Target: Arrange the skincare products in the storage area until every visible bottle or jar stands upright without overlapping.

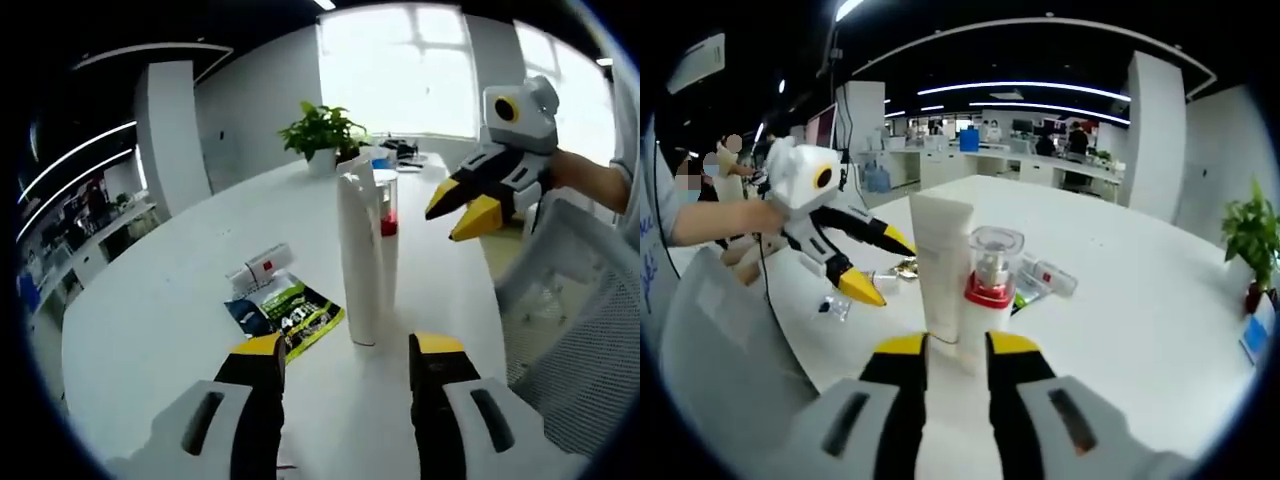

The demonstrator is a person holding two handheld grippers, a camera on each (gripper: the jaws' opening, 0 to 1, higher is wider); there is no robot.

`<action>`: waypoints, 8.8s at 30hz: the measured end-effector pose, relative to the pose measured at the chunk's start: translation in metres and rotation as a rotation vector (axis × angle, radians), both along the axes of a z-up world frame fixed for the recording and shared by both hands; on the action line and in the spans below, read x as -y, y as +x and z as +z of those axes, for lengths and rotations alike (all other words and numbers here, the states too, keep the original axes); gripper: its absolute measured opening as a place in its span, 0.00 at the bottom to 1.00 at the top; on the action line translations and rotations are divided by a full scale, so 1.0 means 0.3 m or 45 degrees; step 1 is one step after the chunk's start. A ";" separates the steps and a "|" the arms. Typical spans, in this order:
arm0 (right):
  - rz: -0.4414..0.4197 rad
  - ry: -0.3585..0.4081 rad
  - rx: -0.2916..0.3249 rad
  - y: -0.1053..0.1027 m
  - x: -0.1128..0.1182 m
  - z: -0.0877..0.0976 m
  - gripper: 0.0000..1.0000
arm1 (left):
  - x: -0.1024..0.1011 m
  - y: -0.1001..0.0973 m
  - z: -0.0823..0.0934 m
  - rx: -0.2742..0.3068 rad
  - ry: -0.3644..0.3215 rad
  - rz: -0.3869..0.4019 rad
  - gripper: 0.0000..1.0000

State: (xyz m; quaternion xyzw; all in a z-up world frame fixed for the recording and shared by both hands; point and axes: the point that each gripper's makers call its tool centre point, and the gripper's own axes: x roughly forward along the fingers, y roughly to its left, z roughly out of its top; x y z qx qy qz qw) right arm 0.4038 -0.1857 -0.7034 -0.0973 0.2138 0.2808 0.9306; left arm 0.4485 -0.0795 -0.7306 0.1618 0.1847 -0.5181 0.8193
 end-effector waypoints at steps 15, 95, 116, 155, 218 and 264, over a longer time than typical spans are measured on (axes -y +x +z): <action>-0.022 -0.032 0.014 -0.007 -0.005 0.029 0.48 | -0.100 -0.045 0.076 0.018 0.043 0.159 0.81; 0.018 -0.212 -0.091 -0.028 0.004 -0.018 1.00 | -0.414 0.015 -0.263 -0.342 0.498 0.395 0.36; 0.028 -0.238 -0.121 -0.035 -0.001 -0.045 1.00 | -0.397 0.051 -0.335 -0.493 0.583 0.376 0.22; 0.054 -0.052 -0.185 -0.064 -0.058 -0.109 1.00 | -0.296 -0.017 -0.238 -0.598 0.210 0.426 0.16; -0.168 1.400 -0.620 -0.045 -0.257 0.005 0.31 | 0.019 -0.284 0.095 -0.645 -0.518 0.126 0.16; 0.148 0.528 -0.118 -0.011 -0.240 -0.005 0.20 | 0.144 -0.227 -0.070 -0.348 -0.016 -0.045 0.23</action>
